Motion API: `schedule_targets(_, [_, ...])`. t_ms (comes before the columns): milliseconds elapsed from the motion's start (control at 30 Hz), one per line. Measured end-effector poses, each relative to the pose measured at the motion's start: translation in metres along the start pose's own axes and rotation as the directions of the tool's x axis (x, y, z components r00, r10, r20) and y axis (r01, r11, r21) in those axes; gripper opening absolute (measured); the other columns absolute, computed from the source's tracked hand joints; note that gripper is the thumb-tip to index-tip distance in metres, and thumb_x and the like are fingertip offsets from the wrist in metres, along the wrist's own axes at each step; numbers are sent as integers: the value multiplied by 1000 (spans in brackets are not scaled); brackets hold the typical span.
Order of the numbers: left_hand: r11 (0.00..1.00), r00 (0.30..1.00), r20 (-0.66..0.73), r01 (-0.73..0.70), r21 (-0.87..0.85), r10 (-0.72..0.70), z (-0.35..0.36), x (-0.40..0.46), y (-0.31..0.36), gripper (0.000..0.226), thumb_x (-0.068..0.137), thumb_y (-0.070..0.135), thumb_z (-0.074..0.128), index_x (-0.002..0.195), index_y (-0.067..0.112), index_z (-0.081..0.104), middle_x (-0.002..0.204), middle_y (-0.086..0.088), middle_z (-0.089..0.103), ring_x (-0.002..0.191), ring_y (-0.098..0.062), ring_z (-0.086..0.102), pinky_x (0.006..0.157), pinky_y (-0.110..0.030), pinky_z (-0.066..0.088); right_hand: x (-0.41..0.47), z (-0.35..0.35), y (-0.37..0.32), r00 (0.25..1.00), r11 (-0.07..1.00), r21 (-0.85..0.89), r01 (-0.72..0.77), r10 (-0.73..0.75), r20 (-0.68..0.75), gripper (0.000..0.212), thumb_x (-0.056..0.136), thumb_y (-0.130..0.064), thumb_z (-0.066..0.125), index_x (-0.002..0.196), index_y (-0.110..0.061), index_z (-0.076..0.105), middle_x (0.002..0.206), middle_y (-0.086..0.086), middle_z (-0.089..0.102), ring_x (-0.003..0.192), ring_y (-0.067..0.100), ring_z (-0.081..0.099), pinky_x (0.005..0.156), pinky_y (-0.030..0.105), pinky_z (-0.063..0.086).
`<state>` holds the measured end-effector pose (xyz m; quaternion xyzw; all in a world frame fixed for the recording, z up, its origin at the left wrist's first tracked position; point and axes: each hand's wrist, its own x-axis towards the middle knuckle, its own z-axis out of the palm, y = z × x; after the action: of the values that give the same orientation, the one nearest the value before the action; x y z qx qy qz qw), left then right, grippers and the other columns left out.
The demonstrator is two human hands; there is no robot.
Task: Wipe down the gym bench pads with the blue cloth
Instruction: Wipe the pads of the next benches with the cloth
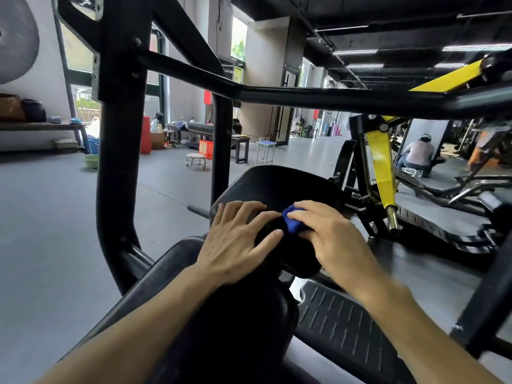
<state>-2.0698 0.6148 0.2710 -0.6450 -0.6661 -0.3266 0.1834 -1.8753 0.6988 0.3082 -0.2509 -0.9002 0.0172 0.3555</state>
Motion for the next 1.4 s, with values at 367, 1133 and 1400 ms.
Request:
schedule_targets(367, [999,999,36,31,39,-33,-6,-3,0,58,94,66,34,148,44,43,144,17,42,137,-13,30,118,-42,28,33,6,-3,999,998,-32,45,-45,6,35,94,0,61,123,-18,69,137,-6,58,133,11,47,110,30,42])
schedule_targets(1133, [999,998,49,40,34,-42,-4,0,1,52,97,67,28,147,55,35,143,22,35,141,-11,22,122,-42,21,40,-14,33,995,998,-34,-47,43,-93,34,92,-6,68,123,-17,70,136,-3,60,130,17,51,109,24,35])
schedule_targets(1400, [999,997,62,34,32,-36,-3,-2,-1,52,99,65,28,150,56,32,145,22,34,140,-9,22,122,-41,21,95,-6,17,990,997,-72,-27,37,135,33,95,-8,63,124,-24,68,137,-6,57,126,19,52,106,36,42])
